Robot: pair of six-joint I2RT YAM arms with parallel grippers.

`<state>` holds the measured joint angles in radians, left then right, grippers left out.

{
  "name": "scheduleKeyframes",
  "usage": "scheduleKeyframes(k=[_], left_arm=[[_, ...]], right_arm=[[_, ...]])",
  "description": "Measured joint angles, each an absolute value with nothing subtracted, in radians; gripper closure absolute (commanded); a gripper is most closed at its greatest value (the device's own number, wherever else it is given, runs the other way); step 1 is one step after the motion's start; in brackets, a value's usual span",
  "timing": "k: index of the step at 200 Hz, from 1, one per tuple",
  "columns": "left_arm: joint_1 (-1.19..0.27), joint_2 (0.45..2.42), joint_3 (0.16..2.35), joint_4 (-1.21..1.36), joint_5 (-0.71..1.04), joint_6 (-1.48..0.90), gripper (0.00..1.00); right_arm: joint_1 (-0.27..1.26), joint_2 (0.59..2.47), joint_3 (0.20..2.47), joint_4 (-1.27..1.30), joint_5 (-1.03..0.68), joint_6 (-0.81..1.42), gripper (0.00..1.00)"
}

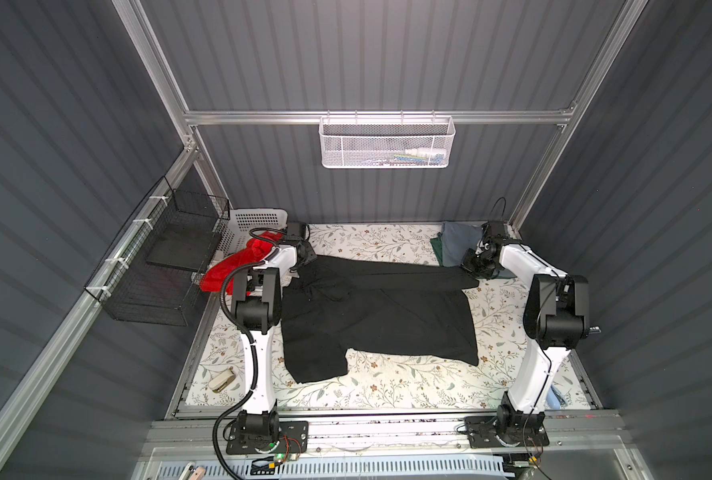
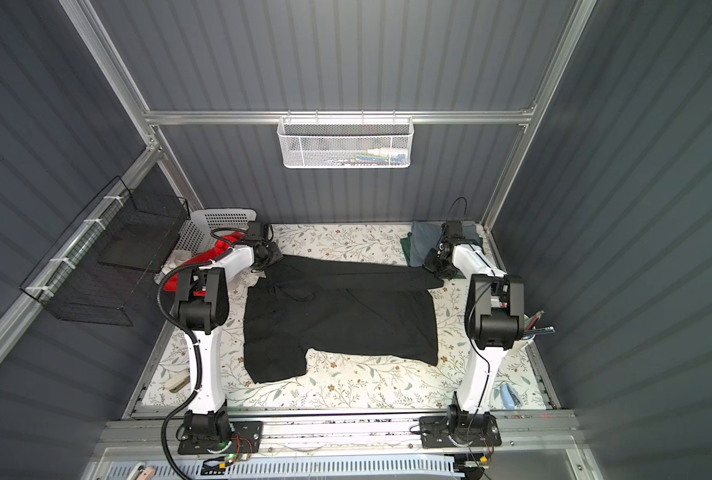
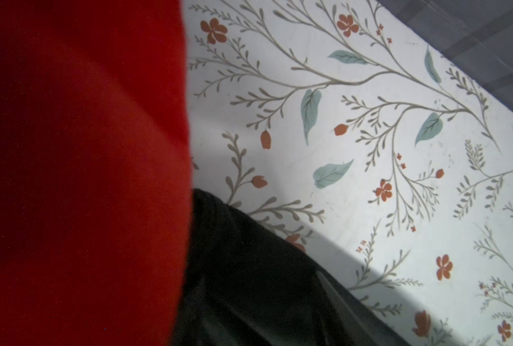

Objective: Fold and stack the t-shirts

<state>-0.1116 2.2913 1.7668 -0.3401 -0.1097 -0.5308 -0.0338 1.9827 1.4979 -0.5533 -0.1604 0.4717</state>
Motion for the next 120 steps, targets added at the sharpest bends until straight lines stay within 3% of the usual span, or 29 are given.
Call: scheduleKeyframes(k=[7,28,41,47,66,120], left_arm=[[-0.112,2.291,1.767,-0.339,-0.105,-0.529,0.28],[-0.110,2.291,1.767,-0.331,-0.097,-0.524,0.18],[-0.109,2.284,1.754,-0.311,-0.080,-0.522,0.05],[-0.108,2.275,1.739,-0.297,-0.068,-0.523,0.01],[-0.106,2.227,1.672,-0.266,-0.023,-0.531,0.00],[-0.109,2.082,1.518,-0.218,0.093,-0.578,0.00]], right_arm=[[-0.035,1.983,1.498,-0.554,-0.165,0.474,0.65],[-0.044,1.983,1.500,-0.555,-0.165,0.470,0.54],[-0.052,1.983,1.500,-0.557,-0.164,0.467,0.41],[-0.054,1.983,1.500,-0.557,-0.162,0.467,0.39],[-0.060,1.978,1.496,-0.554,-0.152,0.471,0.37],[-0.061,1.847,1.375,-0.542,-0.153,0.478,0.10]])
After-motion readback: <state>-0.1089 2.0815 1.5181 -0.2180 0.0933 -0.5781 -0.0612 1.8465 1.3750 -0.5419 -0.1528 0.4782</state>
